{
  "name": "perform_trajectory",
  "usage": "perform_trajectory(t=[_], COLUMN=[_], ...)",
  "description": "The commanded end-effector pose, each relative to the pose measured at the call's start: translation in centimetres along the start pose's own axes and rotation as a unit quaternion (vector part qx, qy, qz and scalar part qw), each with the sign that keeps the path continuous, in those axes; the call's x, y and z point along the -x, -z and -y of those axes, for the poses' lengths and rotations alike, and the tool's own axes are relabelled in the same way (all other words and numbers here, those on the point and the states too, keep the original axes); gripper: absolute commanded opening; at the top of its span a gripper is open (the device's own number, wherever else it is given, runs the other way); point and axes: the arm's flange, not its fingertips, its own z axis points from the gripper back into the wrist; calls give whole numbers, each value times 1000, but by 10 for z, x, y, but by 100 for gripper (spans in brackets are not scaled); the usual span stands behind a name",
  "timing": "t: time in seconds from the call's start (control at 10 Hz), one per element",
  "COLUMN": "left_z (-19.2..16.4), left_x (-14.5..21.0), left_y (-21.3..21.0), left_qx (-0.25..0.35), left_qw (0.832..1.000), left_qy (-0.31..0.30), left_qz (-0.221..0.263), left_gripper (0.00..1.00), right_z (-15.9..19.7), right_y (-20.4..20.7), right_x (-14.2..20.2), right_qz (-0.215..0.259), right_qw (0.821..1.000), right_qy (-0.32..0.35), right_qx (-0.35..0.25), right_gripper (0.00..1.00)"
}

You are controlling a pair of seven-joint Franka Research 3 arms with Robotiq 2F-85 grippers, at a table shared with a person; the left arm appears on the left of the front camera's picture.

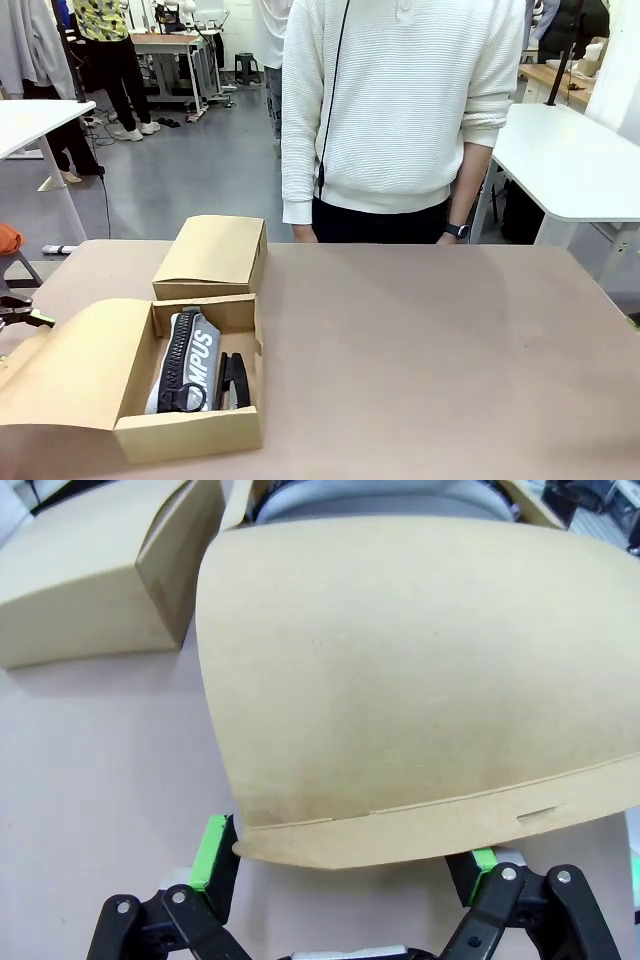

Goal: Place items inside the box.
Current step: Close the lid of the Mailer Box closest to the robot.

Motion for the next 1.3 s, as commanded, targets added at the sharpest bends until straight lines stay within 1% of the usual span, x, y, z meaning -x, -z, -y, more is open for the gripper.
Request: perform_trajectory(t=[0.0,0.2,0.4,0.5,0.6,0.7,0.8,1.0,1.2], left_z=[8,10,20,24,31,38,44,55,59], left_x=[-13,-19,-31,-42,-59,-76,-93,-121,-140], left_y=[1,-2,-2,-3,-6,-10,-14,-10,6], left_qx=[-7,-14,-8,-11,-35,-42,-55,-56,-45], left_qw=[999,999,996,993,990,987,985,980,976], left_qy=[24,27,39,45,62,75,84,102,112], left_qz=[29,45,84,112,124,138,140,164,179], left_gripper=[100,100,100,100,100,100,100,100,100], right_z=[-5,-5,-5,-5,-5,-5,-5,-5,-5], right_y=[-2,-2,-2,-2,-2,-2,-2,-2,-2], right_x=[1,1,1,1,1,1,1,1,1], right_qz=[0,0,0,0,0,0,0,0,0], right_qw=[1000,1000,1000,1000,1000,1000,1000,1000,1000], right_qy=[9,9,9,9,9,9,9,9,9], right_qx=[-5,-5,-5,-5,-5,-5,-5,-5,-5], right_gripper=[100,100,100,100,100,100,100,100,100])
